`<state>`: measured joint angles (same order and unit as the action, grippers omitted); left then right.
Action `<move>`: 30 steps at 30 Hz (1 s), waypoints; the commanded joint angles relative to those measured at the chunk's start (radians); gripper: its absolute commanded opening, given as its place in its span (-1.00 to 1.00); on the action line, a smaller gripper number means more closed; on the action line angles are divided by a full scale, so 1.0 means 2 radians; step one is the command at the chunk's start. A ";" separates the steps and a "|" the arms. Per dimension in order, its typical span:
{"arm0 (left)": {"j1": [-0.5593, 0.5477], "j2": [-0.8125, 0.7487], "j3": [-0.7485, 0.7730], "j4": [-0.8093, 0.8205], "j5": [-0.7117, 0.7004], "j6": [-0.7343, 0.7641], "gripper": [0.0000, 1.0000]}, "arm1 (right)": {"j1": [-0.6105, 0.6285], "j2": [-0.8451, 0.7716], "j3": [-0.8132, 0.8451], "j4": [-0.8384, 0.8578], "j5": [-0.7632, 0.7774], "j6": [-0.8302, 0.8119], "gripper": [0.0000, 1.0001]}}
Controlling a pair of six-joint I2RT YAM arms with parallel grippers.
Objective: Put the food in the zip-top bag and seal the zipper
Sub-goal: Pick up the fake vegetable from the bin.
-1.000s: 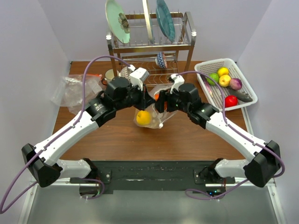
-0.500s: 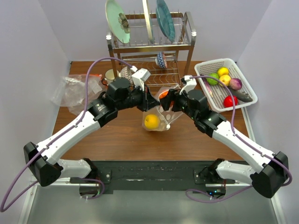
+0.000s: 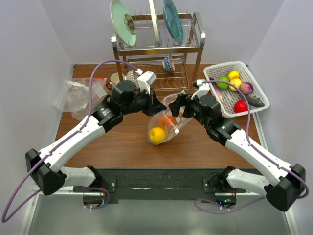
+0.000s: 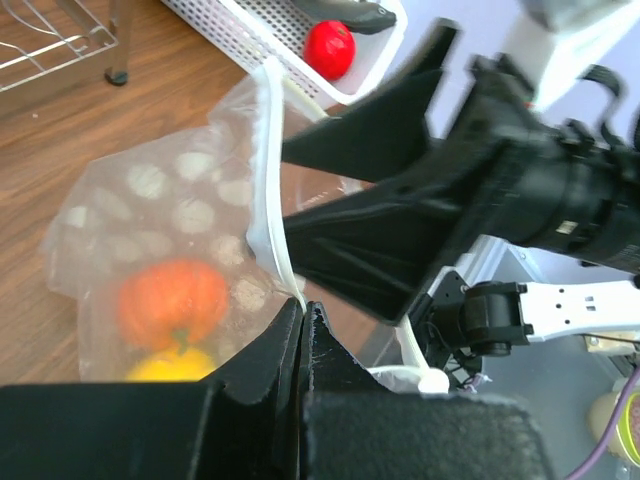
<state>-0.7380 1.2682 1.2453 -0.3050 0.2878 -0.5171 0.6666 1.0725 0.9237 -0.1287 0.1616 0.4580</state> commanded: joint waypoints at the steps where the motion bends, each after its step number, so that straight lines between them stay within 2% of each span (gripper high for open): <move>1: 0.017 -0.002 0.012 0.014 0.002 0.012 -1.00 | 0.001 -0.037 0.030 -0.030 0.041 -0.021 0.78; 11: 0.049 0.013 0.012 0.005 -0.033 0.064 -1.00 | 0.000 -0.058 0.081 -0.105 0.125 -0.063 0.71; 16: 0.051 0.014 0.009 0.008 -0.073 0.093 -1.00 | -0.001 -0.054 0.098 -0.127 0.155 -0.076 0.85; 18: 0.051 0.014 0.003 0.014 -0.086 0.099 -1.00 | 0.000 -0.053 0.103 -0.133 0.174 -0.079 0.97; 24: 0.054 0.013 -0.016 0.031 -0.098 0.119 -1.00 | -0.004 -0.042 0.124 -0.158 0.239 -0.092 0.98; 28: 0.055 0.011 -0.020 0.034 -0.099 0.133 -1.00 | -0.028 -0.029 0.134 -0.170 0.251 -0.098 0.97; 30: 0.057 0.004 -0.027 0.039 -0.099 0.139 -1.00 | -0.070 -0.016 0.144 -0.176 0.230 -0.095 0.97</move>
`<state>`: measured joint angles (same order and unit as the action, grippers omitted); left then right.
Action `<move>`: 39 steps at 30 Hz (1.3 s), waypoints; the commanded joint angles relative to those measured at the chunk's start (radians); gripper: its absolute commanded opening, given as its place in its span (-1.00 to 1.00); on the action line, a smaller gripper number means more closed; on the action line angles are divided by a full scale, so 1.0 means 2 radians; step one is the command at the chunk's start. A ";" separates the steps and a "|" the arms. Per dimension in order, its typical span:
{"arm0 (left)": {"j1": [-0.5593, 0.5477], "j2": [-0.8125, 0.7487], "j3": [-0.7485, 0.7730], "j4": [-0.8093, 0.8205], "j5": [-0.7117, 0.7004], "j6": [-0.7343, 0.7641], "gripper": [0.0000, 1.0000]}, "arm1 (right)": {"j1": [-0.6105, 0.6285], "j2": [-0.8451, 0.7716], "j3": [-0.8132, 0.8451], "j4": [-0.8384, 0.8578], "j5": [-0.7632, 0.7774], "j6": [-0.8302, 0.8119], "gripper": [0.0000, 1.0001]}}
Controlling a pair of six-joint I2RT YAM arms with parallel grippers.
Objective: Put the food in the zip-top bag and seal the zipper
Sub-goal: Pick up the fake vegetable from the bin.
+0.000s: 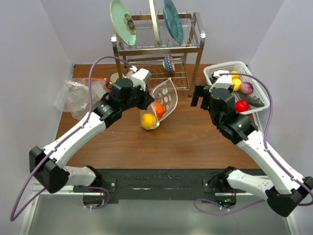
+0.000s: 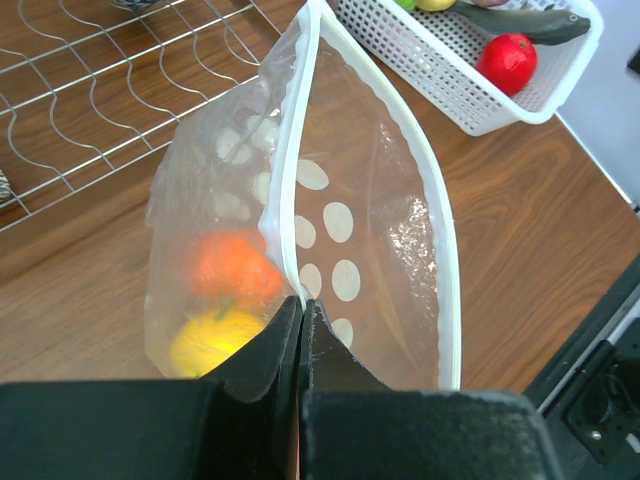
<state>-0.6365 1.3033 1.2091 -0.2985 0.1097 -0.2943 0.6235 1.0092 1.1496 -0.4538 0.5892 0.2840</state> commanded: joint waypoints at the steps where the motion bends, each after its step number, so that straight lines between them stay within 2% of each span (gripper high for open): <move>1: 0.006 -0.016 -0.015 0.038 -0.010 0.028 -1.00 | -0.068 0.021 0.033 -0.015 -0.014 -0.005 0.97; 2: 0.006 -0.018 -0.019 0.043 -0.010 0.030 -1.00 | -0.102 0.028 0.036 -0.014 -0.026 -0.002 0.97; 5: 0.008 -0.028 -0.034 0.053 -0.009 0.034 -1.00 | -0.152 0.045 0.043 -0.011 -0.044 0.001 0.98; 7: 0.008 -0.033 -0.043 0.056 -0.010 0.034 -1.00 | -0.174 0.069 0.050 -0.011 -0.058 0.010 0.97; 9: 0.008 -0.040 -0.060 0.072 -0.011 0.032 -1.00 | -0.226 0.107 0.058 -0.002 -0.069 0.021 0.97; 21: 0.009 -0.062 -0.075 0.079 -0.010 0.029 -1.00 | -0.368 0.265 0.098 0.057 -0.079 0.066 0.97; 29: 0.009 -0.071 -0.086 0.084 -0.004 0.024 -1.00 | -0.418 0.356 0.152 0.076 -0.080 0.087 0.97; 39: 0.010 -0.075 -0.087 0.083 0.000 0.023 -1.00 | -0.434 0.481 0.267 0.048 -0.080 0.083 0.97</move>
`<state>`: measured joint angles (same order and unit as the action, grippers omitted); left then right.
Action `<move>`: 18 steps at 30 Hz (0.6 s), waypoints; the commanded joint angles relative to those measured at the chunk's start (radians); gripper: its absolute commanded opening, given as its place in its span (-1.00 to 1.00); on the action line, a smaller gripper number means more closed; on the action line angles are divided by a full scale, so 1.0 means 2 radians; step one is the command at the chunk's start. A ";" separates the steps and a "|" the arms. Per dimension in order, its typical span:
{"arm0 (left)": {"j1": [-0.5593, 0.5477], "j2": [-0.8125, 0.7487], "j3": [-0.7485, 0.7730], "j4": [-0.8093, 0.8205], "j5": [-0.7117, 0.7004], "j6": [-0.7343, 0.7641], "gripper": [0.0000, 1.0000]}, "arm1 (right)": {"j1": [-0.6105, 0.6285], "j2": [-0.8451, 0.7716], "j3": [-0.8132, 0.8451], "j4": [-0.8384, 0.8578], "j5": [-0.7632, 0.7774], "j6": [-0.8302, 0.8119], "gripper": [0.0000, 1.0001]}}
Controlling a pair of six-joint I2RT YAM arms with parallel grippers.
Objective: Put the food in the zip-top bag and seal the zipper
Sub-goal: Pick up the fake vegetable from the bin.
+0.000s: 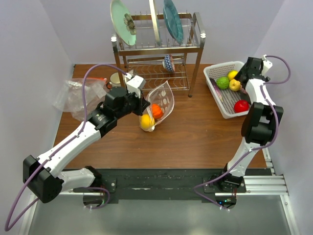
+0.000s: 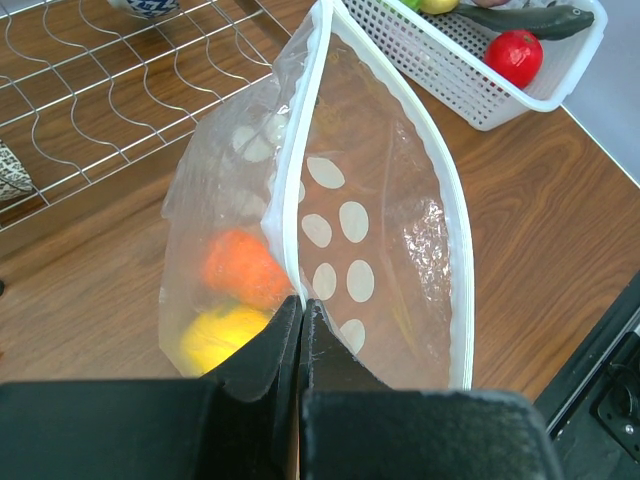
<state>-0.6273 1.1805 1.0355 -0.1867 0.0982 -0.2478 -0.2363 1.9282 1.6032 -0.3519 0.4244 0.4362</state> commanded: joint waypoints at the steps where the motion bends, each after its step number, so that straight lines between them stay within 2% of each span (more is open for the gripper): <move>1: 0.005 -0.013 -0.001 0.028 0.008 -0.001 -1.00 | -0.007 0.029 0.046 -0.006 0.004 0.007 0.97; 7: 0.005 -0.013 -0.002 0.029 0.011 -0.002 -1.00 | -0.026 0.077 0.068 -0.014 -0.018 0.022 0.97; 10: 0.005 -0.012 -0.001 0.028 0.011 -0.002 -1.00 | -0.028 0.084 0.071 -0.010 -0.013 0.020 0.89; 11: 0.005 -0.012 -0.002 0.028 0.011 -0.001 -1.00 | -0.028 0.085 0.077 -0.012 -0.012 0.022 0.83; 13: 0.005 -0.011 -0.002 0.028 0.010 -0.001 -1.00 | -0.028 0.082 0.077 -0.007 -0.022 0.017 0.55; 16: 0.005 -0.011 -0.002 0.028 0.009 -0.001 -1.00 | -0.028 0.062 0.058 0.008 -0.040 0.015 0.31; 18: 0.006 -0.010 -0.002 0.028 0.009 0.000 -1.00 | -0.028 0.045 0.041 0.028 -0.044 0.016 0.30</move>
<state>-0.6220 1.1793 1.0340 -0.1856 0.1078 -0.2489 -0.2951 2.1094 1.7058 -0.3721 0.3691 0.4629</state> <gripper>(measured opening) 0.018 0.789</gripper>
